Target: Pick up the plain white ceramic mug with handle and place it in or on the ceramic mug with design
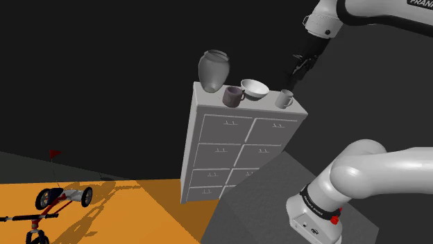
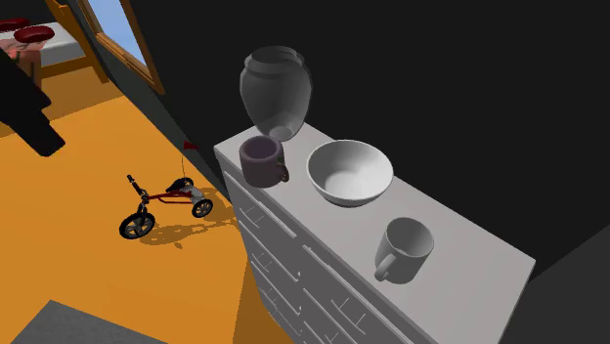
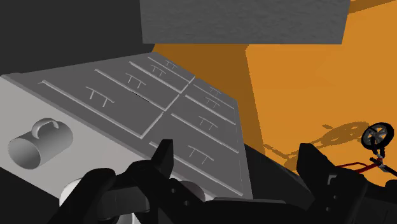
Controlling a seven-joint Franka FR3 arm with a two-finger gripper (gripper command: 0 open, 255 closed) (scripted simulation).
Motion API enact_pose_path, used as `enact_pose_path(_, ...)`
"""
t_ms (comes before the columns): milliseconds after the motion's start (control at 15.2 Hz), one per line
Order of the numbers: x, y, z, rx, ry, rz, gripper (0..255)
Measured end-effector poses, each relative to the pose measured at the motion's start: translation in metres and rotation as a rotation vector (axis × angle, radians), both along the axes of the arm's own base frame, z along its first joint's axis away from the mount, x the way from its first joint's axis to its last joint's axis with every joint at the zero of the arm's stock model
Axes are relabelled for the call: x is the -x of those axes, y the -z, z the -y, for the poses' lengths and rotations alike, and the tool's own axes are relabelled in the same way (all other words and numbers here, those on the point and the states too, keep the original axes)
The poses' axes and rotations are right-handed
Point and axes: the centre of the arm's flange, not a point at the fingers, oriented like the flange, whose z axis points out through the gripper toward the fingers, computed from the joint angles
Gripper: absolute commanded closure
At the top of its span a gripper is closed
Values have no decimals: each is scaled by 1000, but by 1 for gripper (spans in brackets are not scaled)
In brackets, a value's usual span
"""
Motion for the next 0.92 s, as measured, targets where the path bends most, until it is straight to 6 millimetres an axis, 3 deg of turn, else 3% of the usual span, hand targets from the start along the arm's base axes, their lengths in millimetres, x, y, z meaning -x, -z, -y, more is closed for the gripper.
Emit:
enact_pose_path(66,0,0,0,0,0,0,0)
enact_pose_path(330,-13,16,34,-6,1,-2,0)
enact_pose_path(924,-57,64,136,-20,4,-4,0)
